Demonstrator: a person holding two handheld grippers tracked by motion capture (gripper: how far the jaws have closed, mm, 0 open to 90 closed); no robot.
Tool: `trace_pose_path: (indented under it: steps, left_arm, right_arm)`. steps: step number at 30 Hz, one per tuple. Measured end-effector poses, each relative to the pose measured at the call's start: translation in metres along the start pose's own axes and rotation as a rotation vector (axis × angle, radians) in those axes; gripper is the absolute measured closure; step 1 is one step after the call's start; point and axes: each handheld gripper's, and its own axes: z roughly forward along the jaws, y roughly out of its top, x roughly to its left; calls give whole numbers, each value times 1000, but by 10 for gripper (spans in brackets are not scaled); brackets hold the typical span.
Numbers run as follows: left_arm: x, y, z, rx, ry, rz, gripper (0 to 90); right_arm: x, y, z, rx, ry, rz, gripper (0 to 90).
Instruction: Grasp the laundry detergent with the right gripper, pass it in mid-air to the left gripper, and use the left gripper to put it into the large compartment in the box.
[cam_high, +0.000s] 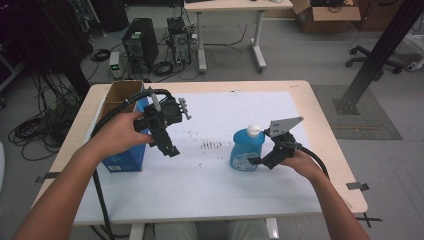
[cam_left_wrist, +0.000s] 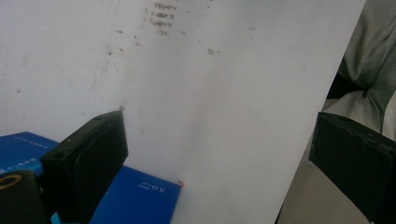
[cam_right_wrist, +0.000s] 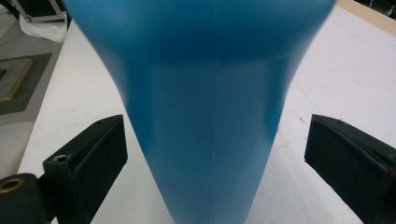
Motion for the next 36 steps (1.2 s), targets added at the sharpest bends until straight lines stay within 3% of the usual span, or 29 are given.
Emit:
trace_pose_path:
  steps: [10,18,36]
  left_arm:
    - [0,0,1,1,-1,-2,48]
    - [0,1,1,1,0,2,48]
    - [0,-1,0,-4,1,-1,49]
  right_arm:
    - [1,-2,4,-33,2,9,69]
    - [2,-1,3,-51,9,-13,176]
    - [3,0,2,-65,18,-23,283]
